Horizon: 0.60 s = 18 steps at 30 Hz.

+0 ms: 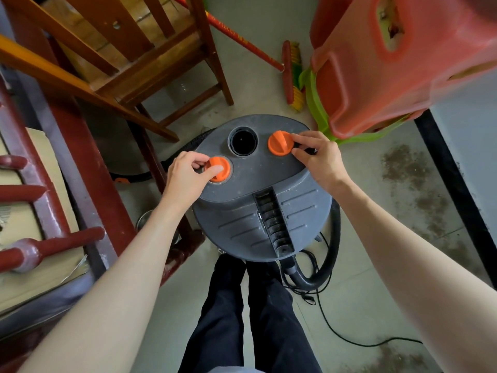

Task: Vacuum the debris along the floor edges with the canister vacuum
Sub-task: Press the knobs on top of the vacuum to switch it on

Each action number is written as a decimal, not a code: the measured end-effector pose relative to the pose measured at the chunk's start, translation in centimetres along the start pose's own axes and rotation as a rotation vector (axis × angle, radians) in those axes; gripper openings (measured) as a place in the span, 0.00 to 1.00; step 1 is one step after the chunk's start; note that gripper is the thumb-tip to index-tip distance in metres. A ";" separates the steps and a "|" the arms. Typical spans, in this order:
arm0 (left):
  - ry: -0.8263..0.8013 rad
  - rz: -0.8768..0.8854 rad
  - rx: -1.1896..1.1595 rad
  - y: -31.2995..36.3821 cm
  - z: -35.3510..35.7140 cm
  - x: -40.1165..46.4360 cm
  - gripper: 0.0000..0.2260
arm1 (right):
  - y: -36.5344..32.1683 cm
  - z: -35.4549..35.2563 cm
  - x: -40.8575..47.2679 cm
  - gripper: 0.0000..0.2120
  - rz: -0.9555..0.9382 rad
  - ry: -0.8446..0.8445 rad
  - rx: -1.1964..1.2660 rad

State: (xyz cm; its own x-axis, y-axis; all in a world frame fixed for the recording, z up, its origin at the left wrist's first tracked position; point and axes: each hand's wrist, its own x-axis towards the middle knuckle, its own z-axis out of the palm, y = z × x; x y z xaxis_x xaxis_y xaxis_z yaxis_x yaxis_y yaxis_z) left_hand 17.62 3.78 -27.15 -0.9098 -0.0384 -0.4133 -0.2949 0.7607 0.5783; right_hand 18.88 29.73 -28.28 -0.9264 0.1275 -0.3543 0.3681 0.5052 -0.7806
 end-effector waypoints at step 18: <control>0.015 0.032 -0.035 0.5 0.5 -0.8 0.14 | -0.5 0.1 0.0 0.14 0.022 0.025 -0.010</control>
State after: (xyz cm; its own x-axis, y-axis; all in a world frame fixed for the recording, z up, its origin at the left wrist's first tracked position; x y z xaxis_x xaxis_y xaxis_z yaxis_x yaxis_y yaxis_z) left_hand 18.35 4.49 -26.91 -0.9231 -0.0241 -0.3838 -0.2752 0.7383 0.6157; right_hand 18.74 29.45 -27.94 -0.9199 0.1595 -0.3582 0.3874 0.5107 -0.7675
